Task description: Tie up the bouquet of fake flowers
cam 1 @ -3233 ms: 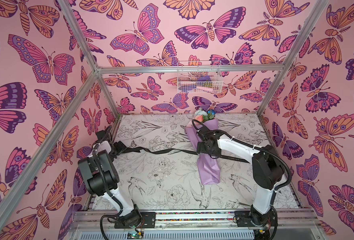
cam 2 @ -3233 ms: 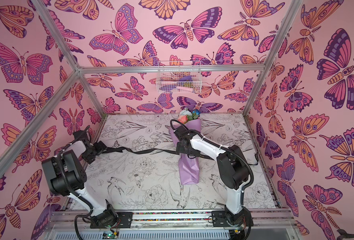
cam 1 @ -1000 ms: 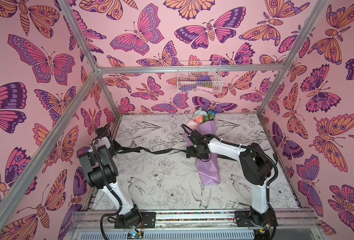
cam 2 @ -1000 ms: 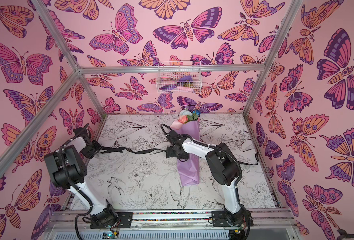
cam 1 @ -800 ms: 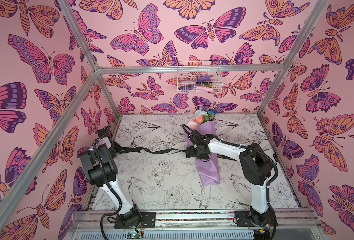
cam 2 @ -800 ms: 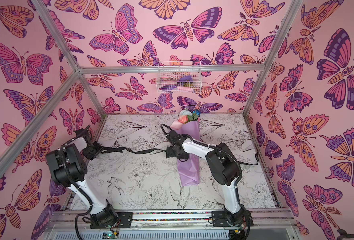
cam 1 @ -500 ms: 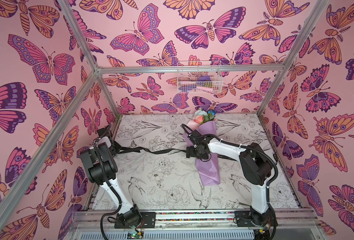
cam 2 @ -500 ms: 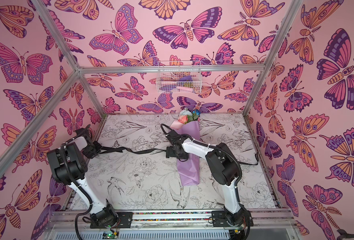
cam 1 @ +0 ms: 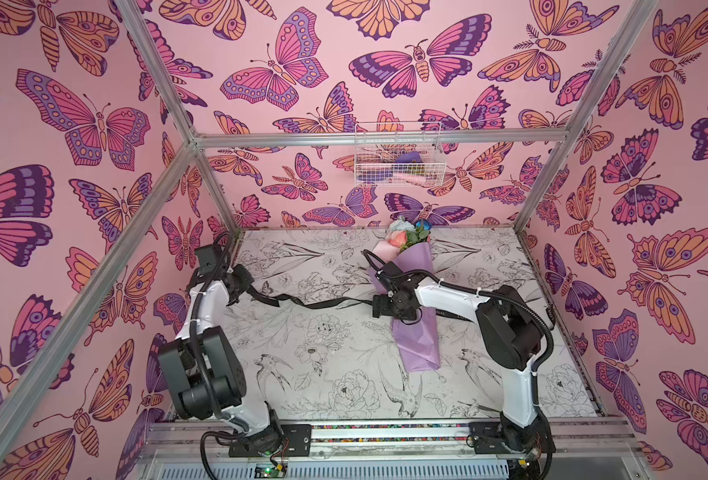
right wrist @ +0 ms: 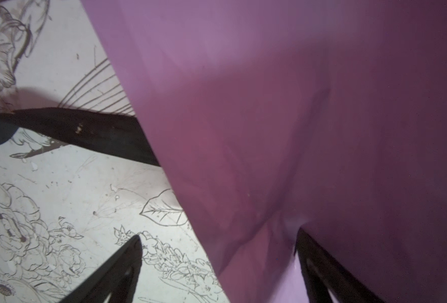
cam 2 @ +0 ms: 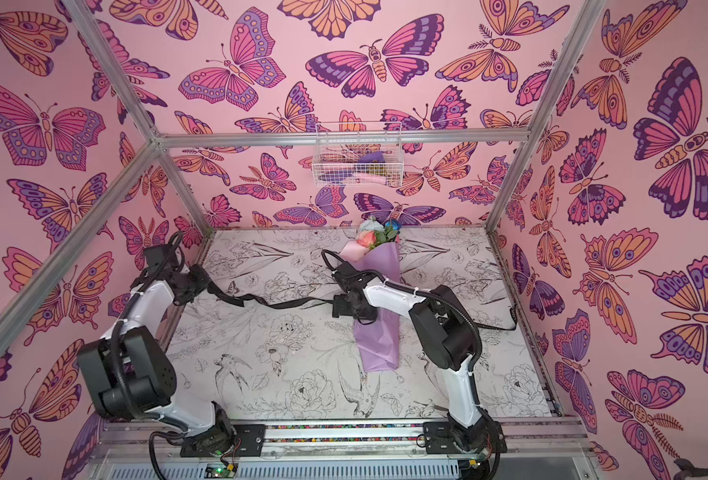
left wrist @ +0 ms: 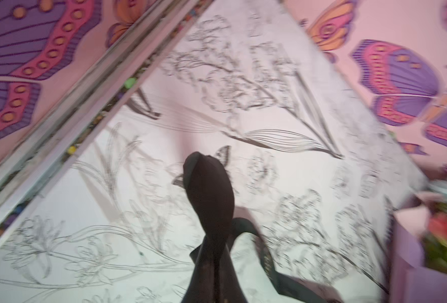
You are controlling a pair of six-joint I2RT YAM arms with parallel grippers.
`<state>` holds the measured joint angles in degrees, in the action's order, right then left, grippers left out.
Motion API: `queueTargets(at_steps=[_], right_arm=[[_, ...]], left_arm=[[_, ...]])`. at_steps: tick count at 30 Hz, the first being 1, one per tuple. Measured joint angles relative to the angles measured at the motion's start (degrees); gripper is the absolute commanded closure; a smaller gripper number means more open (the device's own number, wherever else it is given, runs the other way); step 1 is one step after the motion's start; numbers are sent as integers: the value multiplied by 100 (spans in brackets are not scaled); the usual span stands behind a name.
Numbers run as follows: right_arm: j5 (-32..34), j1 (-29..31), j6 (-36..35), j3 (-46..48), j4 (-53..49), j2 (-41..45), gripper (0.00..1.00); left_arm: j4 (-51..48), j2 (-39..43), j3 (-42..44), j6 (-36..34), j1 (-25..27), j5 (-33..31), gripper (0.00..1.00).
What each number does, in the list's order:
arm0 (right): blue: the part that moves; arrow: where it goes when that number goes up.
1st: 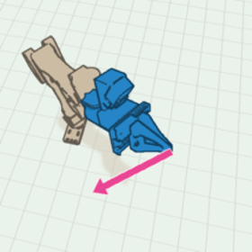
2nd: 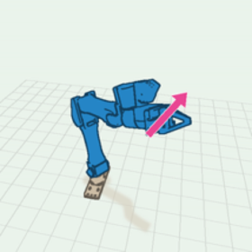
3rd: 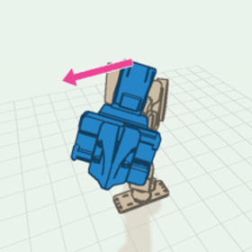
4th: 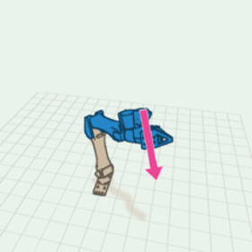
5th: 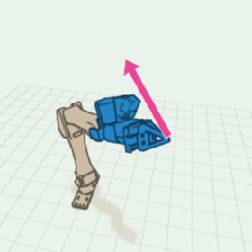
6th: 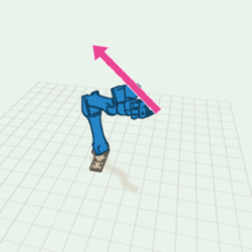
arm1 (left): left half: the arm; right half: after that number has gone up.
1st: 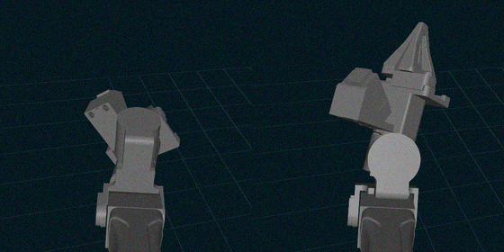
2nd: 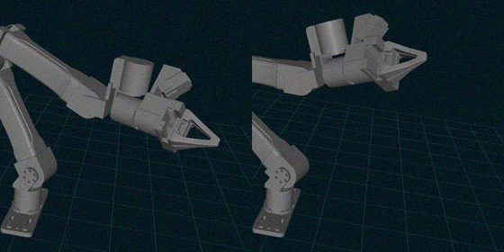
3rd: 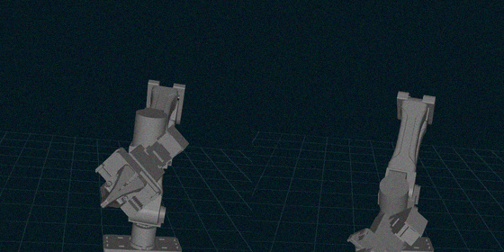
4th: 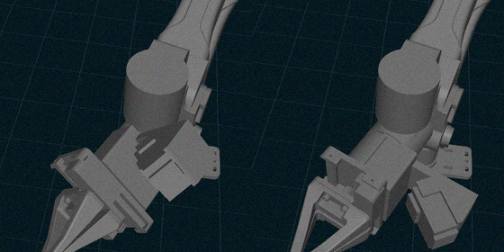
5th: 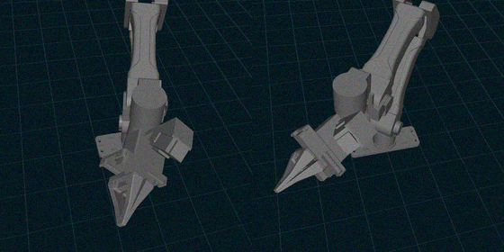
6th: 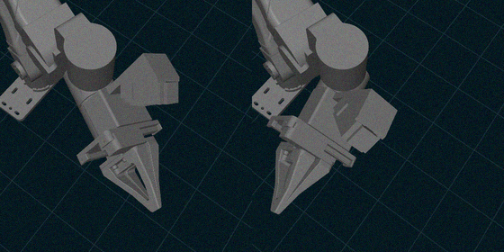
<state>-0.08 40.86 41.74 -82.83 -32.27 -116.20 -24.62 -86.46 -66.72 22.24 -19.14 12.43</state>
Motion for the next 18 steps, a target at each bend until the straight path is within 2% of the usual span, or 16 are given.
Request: queueTargets(at_steps=[5, 11, 18], right_arm=[[-87, 0, -4, 2, 55, 0, 8], [-175, -2, -22, 2, 136, 0, 8], [-260, -9, -20, 52, 179, 46, 8]], left_arm=[[59, 935, 284, 168, 597, 625, 100], [382, 2044, 396, 372, 1657, 1043, 100], [1091, 2273, 675, 629, 2822, 1213, 100]])
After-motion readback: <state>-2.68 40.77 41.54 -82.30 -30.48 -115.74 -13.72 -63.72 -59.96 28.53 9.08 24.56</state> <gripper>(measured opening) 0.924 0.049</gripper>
